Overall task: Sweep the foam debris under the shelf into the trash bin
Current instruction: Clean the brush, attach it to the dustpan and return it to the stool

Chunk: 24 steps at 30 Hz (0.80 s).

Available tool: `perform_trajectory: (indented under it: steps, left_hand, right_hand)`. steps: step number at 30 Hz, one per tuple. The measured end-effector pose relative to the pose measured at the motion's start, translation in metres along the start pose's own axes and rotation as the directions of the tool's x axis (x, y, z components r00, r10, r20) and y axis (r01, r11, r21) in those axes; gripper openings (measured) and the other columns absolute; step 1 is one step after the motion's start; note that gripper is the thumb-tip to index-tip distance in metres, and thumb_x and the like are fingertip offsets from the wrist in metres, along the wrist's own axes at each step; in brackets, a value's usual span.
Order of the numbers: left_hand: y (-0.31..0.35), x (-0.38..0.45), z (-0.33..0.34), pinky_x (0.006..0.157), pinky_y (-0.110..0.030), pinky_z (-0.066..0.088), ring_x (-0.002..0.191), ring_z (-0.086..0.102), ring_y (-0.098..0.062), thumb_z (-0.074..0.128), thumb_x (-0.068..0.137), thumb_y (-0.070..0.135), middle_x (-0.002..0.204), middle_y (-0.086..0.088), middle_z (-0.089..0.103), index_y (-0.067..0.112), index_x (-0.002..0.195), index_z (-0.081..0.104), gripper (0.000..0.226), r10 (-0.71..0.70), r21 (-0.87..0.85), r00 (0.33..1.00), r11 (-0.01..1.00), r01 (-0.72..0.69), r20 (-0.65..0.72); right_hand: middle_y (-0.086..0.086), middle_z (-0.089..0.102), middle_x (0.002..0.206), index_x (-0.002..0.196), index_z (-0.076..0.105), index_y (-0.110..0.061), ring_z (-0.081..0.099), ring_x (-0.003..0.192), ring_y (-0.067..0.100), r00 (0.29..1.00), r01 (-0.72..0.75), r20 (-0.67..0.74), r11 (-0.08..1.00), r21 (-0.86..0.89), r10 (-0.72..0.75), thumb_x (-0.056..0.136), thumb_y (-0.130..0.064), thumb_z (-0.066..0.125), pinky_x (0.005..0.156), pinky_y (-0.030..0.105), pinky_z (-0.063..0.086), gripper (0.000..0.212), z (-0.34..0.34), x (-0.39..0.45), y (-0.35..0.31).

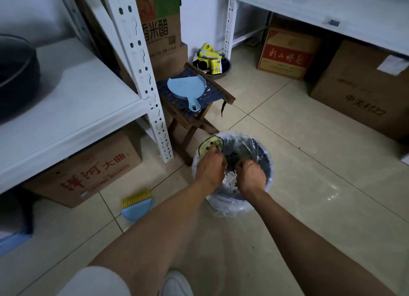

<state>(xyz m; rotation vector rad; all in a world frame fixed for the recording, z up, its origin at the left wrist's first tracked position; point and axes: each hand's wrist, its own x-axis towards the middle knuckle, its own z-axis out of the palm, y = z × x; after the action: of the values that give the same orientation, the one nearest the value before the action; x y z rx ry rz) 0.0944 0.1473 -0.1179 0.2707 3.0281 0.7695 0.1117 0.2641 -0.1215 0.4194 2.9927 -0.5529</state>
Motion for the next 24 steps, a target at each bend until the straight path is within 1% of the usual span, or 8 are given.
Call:
perform_trajectory:
  steps: [5,7,9,14,17,20,22,24]
  left_hand:
    - [-0.015,0.0,-0.013,0.084,-0.037,0.049,0.098,0.058,-0.026,0.051,0.097,0.018,0.118,-0.011,0.051,0.005,0.095,0.065,0.02,0.083,-0.068,0.996,0.994,-0.085,-0.025]
    - [-0.025,-0.002,-0.024,0.083,-0.037,0.05,0.094,0.057,-0.024,0.051,0.096,0.017,0.114,-0.011,0.052,0.005,0.093,0.063,0.018,0.108,-0.087,0.993,0.99,-0.112,-0.054]
    - [-0.039,-0.005,-0.038,0.08,-0.033,0.048,0.088,0.056,-0.02,0.053,0.095,0.017,0.107,-0.01,0.054,0.007,0.092,0.062,0.014,0.103,-0.112,0.991,0.987,-0.112,-0.085]
    - [-0.096,-0.03,-0.068,0.067,-0.024,0.044,0.075,0.054,-0.013,0.058,0.093,0.015,0.087,-0.003,0.059,0.011,0.09,0.055,0.006,-0.008,-0.175,0.984,0.984,-0.023,-0.176]
    - [-0.139,-0.063,-0.075,0.062,-0.016,0.039,0.073,0.055,-0.009,0.06,0.091,0.011,0.082,0.004,0.059,0.01,0.088,0.054,0.007,-0.102,-0.206,0.981,0.976,0.067,-0.164]
    - [-0.186,-0.099,-0.068,0.065,-0.031,0.05,0.077,0.064,-0.022,0.058,0.091,0.01,0.083,-0.004,0.067,0.009,0.089,0.055,0.004,-0.226,-0.129,0.968,0.969,0.212,-0.108]
    - [-0.21,-0.122,-0.058,0.072,-0.036,0.051,0.083,0.067,-0.03,0.059,0.089,0.009,0.086,-0.011,0.071,0.005,0.09,0.057,0.005,-0.323,-0.089,0.945,0.944,0.318,-0.056]
    - [-0.227,-0.142,-0.045,0.074,-0.035,0.05,0.088,0.067,-0.03,0.059,0.09,0.011,0.091,-0.014,0.071,0.004,0.092,0.058,0.007,-0.413,-0.067,0.911,0.908,0.413,0.015]
  right_hand:
    - [0.015,0.07,0.103,0.104,0.064,-0.009,0.07,0.089,0.031,1.0,0.012,0.013,0.996,-0.091,-0.011,0.102,-0.028,0.041,0.061,0.031,0.047,0.029,-0.007,0.001,-0.008]
    - [0.015,0.062,0.116,0.113,0.058,-0.008,0.069,0.092,0.032,1.0,0.026,0.004,0.993,-0.114,-0.026,0.098,-0.017,0.049,0.062,0.033,0.048,0.02,-0.008,0.001,-0.014]
    - [0.015,0.054,0.124,0.12,0.05,-0.008,0.066,0.095,0.034,0.999,0.044,-0.003,0.997,-0.066,-0.044,0.094,-0.013,0.055,0.062,0.034,0.045,0.028,-0.008,-0.001,-0.023]
    - [0.013,0.063,0.111,0.109,0.057,-0.009,0.068,0.086,0.031,0.983,0.161,-0.107,0.984,0.079,-0.152,0.094,-0.026,0.054,0.068,0.039,0.057,0.022,0.0,-0.017,-0.072]
    - [0.012,0.063,0.101,0.099,0.057,-0.008,0.066,0.082,0.03,0.949,0.31,-0.115,0.937,0.159,-0.294,0.094,-0.023,0.053,0.064,0.036,0.053,0.017,0.017,-0.04,-0.109]
    - [0.014,0.065,0.098,0.101,0.056,-0.007,0.066,0.083,0.03,0.92,0.39,-0.017,0.908,0.151,-0.392,0.096,-0.02,0.05,0.063,0.031,0.042,0.015,0.053,-0.066,-0.135]
    - [0.015,0.065,0.1,0.104,0.055,-0.006,0.066,0.086,0.03,0.894,0.428,0.1,0.899,0.098,-0.437,0.095,-0.015,0.05,0.066,0.032,0.047,0.014,0.088,-0.08,-0.144]
    - [0.014,0.065,0.105,0.108,0.054,-0.007,0.066,0.093,0.031,0.87,0.423,0.249,0.903,0.069,-0.426,0.095,-0.012,0.049,0.075,0.035,0.051,0.015,0.12,-0.09,-0.146]
